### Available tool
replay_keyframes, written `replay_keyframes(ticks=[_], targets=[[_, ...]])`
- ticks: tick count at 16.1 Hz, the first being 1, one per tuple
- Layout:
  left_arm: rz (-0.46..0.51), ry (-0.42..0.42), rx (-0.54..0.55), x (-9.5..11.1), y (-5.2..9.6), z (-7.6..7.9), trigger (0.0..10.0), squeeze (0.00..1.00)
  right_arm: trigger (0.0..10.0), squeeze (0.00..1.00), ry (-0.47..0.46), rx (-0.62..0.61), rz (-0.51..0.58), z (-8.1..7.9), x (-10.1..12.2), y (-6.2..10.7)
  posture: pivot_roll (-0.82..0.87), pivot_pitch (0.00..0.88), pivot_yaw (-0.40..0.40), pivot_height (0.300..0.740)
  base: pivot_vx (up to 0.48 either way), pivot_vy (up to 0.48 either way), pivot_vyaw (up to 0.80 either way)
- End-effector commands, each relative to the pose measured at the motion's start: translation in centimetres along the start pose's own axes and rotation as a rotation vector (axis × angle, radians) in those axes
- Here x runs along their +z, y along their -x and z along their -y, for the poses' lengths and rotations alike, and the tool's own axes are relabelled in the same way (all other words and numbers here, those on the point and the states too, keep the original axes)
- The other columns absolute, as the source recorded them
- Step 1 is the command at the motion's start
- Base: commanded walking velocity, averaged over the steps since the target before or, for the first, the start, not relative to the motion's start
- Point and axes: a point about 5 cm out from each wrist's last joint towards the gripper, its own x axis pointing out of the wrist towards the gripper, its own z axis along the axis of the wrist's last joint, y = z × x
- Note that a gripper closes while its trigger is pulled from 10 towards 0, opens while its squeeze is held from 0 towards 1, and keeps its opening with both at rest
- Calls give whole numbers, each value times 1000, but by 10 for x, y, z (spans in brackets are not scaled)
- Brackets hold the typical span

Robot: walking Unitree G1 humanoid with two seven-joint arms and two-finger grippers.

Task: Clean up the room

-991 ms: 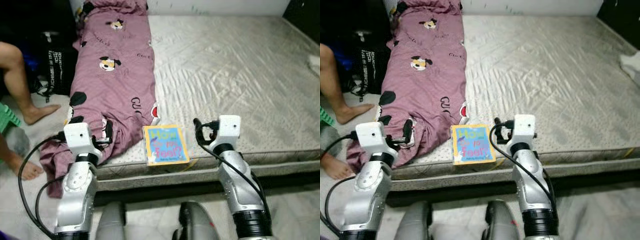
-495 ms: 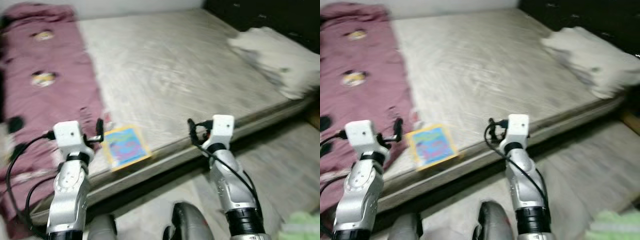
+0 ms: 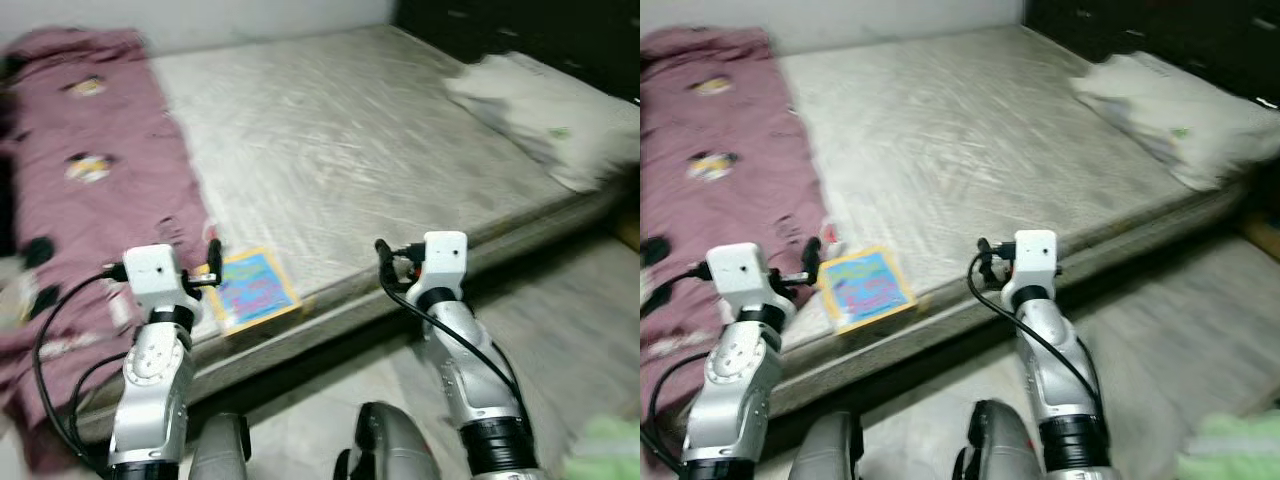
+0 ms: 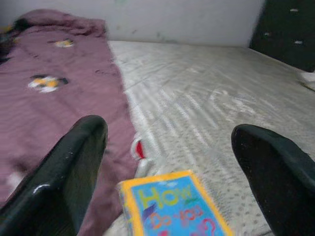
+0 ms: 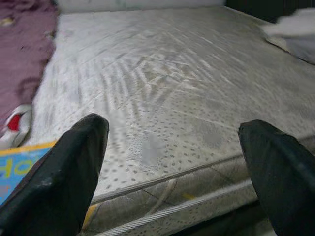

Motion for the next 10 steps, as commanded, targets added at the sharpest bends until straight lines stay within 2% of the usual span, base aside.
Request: replay_keyframes(ticks=[1,3,7,10], targets=[[-3,-8,14,0,1,-3,10000,0,10000,0,0,33,24,-8,4,1,74,38,-33,637,0,0,800],[-4,-7,15,0,1,-3,10000,0,10000,0,-35,23,18,-7,3,1,74,38,-34,637,0,0,800],[-13,7,23,-1,7,-4,10000,0,10000,0,-57,19,2,-4,0,7,71,67,-33,632,0,0,0],[-11,6,27,1,10,-4,10000,0,10000,0,-65,14,-4,-4,-3,11,73,89,-28,602,0,0,0]])
